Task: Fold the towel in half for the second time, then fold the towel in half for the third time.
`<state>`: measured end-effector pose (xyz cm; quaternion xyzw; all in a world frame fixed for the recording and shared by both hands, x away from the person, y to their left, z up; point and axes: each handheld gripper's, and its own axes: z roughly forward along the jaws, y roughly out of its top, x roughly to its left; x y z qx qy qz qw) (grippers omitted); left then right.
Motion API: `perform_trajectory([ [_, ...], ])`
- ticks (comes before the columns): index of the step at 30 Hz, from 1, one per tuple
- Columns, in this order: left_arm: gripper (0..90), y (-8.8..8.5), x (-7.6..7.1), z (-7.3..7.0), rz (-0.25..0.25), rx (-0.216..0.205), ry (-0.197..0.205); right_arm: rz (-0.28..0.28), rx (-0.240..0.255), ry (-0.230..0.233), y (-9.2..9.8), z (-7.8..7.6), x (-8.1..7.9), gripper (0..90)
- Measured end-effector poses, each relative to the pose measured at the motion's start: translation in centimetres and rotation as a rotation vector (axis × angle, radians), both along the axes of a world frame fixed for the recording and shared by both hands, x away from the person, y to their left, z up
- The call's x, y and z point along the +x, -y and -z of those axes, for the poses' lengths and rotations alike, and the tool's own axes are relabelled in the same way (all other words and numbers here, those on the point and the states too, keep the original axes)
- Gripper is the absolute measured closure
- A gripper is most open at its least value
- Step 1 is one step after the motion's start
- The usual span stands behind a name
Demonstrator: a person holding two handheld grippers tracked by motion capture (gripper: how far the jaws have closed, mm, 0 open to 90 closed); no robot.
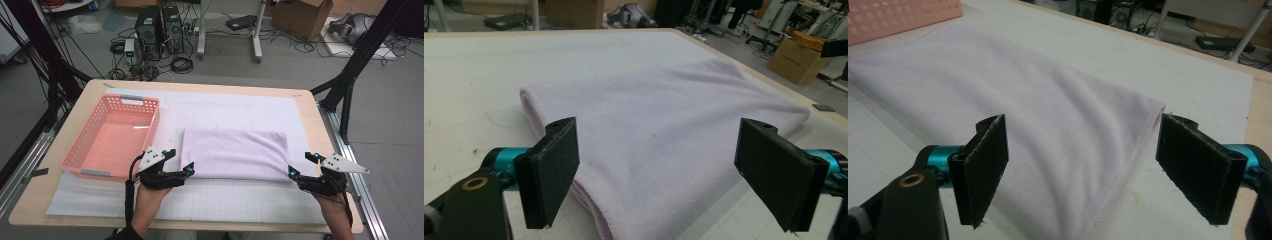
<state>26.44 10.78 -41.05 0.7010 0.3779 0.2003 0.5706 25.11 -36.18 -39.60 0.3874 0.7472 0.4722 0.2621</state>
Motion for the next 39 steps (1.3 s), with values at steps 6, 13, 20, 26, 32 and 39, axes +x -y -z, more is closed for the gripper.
perform_trajectory([
  [6,18.4,0.4,0.0,-0.5,-0.010,0.013,-0.041,0.018,0.017,-0.016,0.3,0.5,0.1,19.0],
  [13,18.3,0.5,0.0,-0.6,-0.015,0.010,-0.073,0.013,0.018,-0.016,0.1,0.5,0.2,19.1],
  [20,18.3,0.8,-0.2,0.0,-0.013,0.044,-0.099,0.003,0.022,-0.030,-0.2,0.7,0.6,19.0],
  [26,18.4,1.2,0.1,1.2,-0.018,0.088,-0.148,-0.021,0.026,-0.048,-0.6,0.8,1.4,19.0],
  [32,18.5,1.2,0.9,2.2,-0.025,0.114,-0.186,-0.032,0.032,-0.057,-1.3,0.7,2.4,18.9],
  [39,21.3,1.1,1.9,3.3,-0.052,0.129,-0.240,-0.102,0.030,-0.100,-3.8,0.5,5.2,19.0],
])
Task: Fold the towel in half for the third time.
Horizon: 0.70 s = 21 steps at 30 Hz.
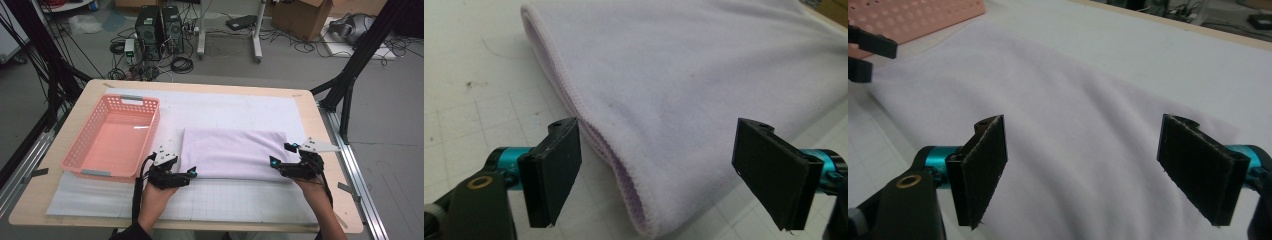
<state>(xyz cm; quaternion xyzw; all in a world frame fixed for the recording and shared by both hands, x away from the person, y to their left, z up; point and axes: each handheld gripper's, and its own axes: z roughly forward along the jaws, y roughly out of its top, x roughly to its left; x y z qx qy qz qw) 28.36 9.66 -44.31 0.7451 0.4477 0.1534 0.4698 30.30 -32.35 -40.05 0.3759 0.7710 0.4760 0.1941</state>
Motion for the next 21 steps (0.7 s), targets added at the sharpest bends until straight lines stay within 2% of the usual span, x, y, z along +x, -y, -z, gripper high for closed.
perform_trajectory([
  [5,24.9,-0.1,0.5,0.8,-0.041,0.005,-0.055,-0.042,-0.025,-0.015,-3.1,-0.7,2.5,19.0],
  [8,27.8,-0.2,0.7,0.9,-0.055,-0.002,-0.069,-0.069,-0.037,-0.020,-4.9,-1.2,3.7,19.1],
  [12,31.8,-0.1,0.9,0.9,-0.066,0.010,-0.090,-0.104,-0.067,-0.025,-7.2,-1.7,4.8,19.1],
  [17,36.6,0.0,0.8,0.9,-0.057,0.029,-0.083,-0.143,-0.104,-0.035,-10.0,-2.0,6.2,19.1],
  [21,52.7,0.8,0.4,0.9,-0.010,0.066,-0.063,-0.176,-0.132,-0.053,-12.2,-1.7,7.3,19.2],
])
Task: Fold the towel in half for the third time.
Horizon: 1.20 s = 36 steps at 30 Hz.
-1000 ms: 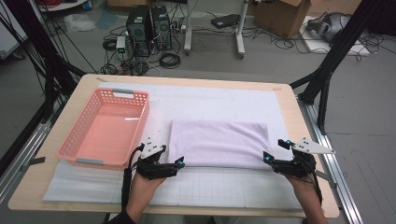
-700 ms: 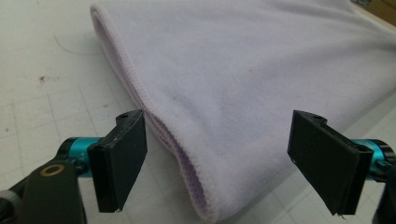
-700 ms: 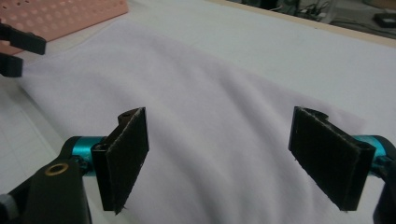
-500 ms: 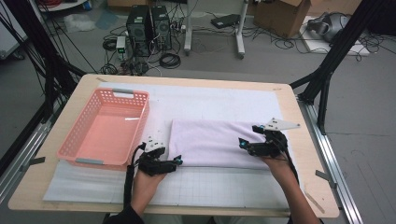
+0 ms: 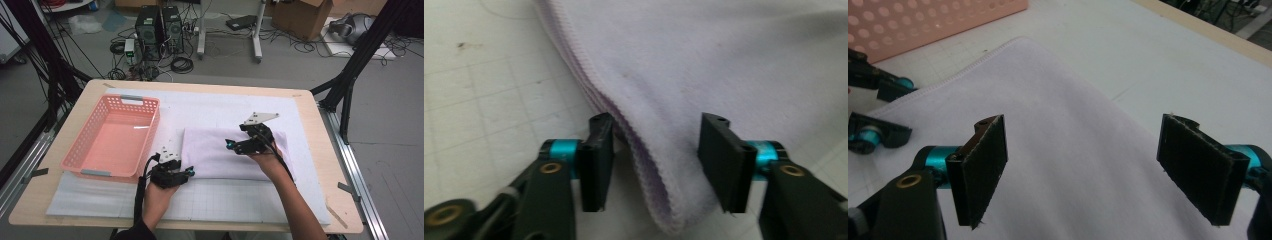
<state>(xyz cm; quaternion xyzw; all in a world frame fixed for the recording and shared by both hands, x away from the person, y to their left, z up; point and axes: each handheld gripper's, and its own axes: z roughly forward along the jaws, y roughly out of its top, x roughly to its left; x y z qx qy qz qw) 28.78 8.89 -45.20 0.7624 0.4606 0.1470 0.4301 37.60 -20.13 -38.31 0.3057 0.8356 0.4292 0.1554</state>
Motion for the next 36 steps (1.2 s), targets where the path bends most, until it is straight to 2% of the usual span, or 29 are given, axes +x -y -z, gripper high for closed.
perform_trajectory([
  [4,60.2,0.2,0.0,0.0,-0.015,-0.003,-0.008,-0.022,-0.018,-0.019,-2.1,0.2,1.3,19.1],
  [6,73.7,0.4,0.0,0.0,0.004,-0.030,-0.020,-0.031,-0.026,-0.035,-3.1,0.3,1.9,19.2],
  [8,77.5,0.6,0.0,0.0,-0.008,-0.033,-0.026,-0.040,-0.034,-0.038,-4.1,0.4,2.7,19.3],
  [12,79.1,0.2,0.0,0.2,-0.029,-0.087,-0.052,-0.053,-0.038,-0.066,-5.7,0.6,4.1,19.6],
  [15,80.0,0.0,-0.2,0.2,-0.040,-0.105,-0.058,-0.062,-0.051,-0.087,-6.8,0.9,4.9,20.5],
  [17,80.3,-0.2,-0.3,0.2,-0.039,-0.115,-0.062,-0.080,-0.057,-0.088,-7.4,1.2,5.3,24.7],
  [22,80.6,-0.6,-0.5,0.2,-0.029,-0.130,-0.071,-0.087,-0.076,-0.116,-9.2,2.1,6.6,24.7],
  [26,80.7,-0.7,-0.6,0.2,-0.024,-0.133,-0.075,-0.112,-0.114,-0.133,-11.1,2.6,7.4,25.1],
  [31,80.8,-0.9,-0.6,0.1,-0.019,-0.138,-0.085,-0.170,-0.171,-0.142,-13.4,3.2,8.0,36.1],
  [33,80.9,-0.9,-0.7,0.1,-0.022,-0.138,-0.087,-0.209,-0.215,-0.151,-14.3,3.6,8.0,44.2],
  [34,80.9,-0.9,-0.8,0.1,-0.021,-0.136,-0.090,-0.237,-0.259,-0.155,-14.8,3.9,7.9,49.1],
  [35,80.9,-1.0,-0.8,0.0,-0.022,-0.133,-0.089,-0.259,-0.280,-0.169,-15.2,4.2,7.8,53.7],
  [36,80.9,-1.1,-0.9,0.0,-0.023,-0.132,-0.090,-0.269,-0.279,-0.163,-15.3,4.2,7.7,58.3],
])
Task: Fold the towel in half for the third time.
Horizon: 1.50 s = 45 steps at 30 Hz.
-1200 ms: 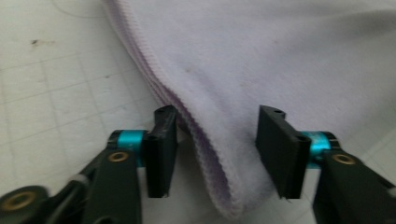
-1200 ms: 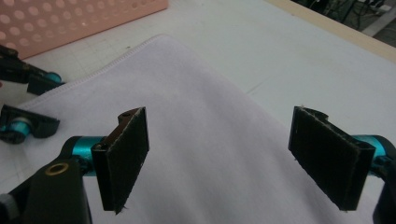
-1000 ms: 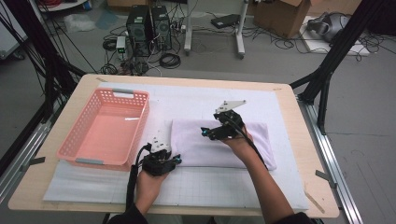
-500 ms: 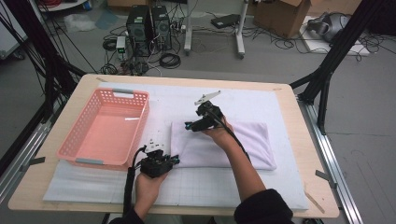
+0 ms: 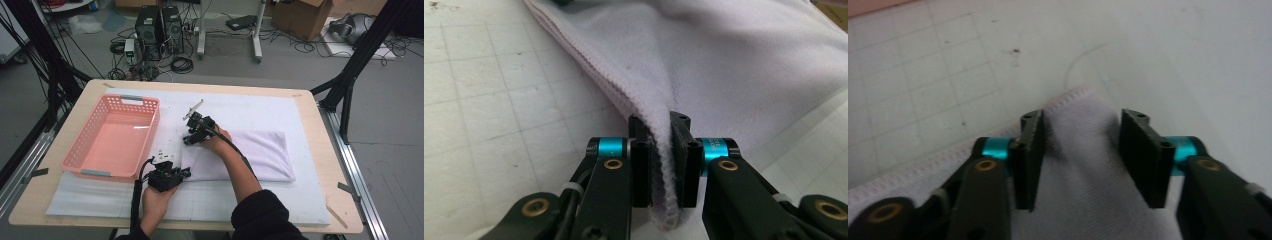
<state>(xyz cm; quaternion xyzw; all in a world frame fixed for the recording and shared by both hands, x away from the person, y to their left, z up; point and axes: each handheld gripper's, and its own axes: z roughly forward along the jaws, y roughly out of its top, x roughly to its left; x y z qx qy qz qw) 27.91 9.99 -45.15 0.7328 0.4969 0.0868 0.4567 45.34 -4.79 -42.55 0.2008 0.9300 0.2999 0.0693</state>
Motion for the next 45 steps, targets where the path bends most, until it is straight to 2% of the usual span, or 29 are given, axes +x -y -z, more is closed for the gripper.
perform_trajectory([
  [3,80.9,-0.2,-0.1,-0.1,-0.006,-0.003,-0.005,-0.034,-0.009,-0.004,-0.1,-0.2,-0.3,78.0],
  [4,81.0,-0.3,-0.2,-0.2,-0.004,-0.007,-0.006,-0.041,-0.017,-0.002,-0.2,-0.4,-0.5,80.8],
  [5,81.0,-0.3,-0.3,-0.3,0.000,-0.006,-0.004,-0.050,-0.016,0.007,-0.2,-0.6,-0.6,81.9],
  [7,81.1,-0.5,-0.6,-0.8,0.005,-0.015,0.004,-0.062,0.020,0.009,-0.2,-0.8,-0.8,82.4],
  [10,81.1,-0.8,-0.8,-1.8,0.004,-0.035,0.020,-0.041,0.092,-0.005,0.0,-1.4,-1.1,82.3],
  [14,81.1,-1.1,-0.8,-3.5,0.016,-0.053,0.057,-0.040,0.158,0.000,0.6,-2.6,-1.2,82.4],
  [18,81.1,-0.5,-0.4,-4.9,0.044,-0.060,0.086,-0.032,0.219,0.027,1.8,-4.0,-1.3,82.5],
  [24,81.1,1.7,0.5,-6.6,0.088,-0.059,0.103,0.001,0.270,0.052,4.8,-5.6,-1.4,82.5],
  [28,81.0,3.7,1.0,-7.5,0.126,-0.069,0.104,0.025,0.302,0.067,7.2,-6.3,-1.5,82.5],
  [31,81.0,5.2,1.4,-7.8,0.154,-0.057,0.104,0.044,0.314,0.077,8.9,-6.6,-1.5,82.4],
  [35,81.0,7.0,1.9,-7.8,0.181,-0.041,0.103,0.074,0.324,0.083,11.1,-6.6,-1.6,82.5],
  [45,80.8,11.7,3.0,-6.8,0.243,-0.043,0.084,0.140,0.340,0.094,16.6,-5.5,-1.9,82.4],
])
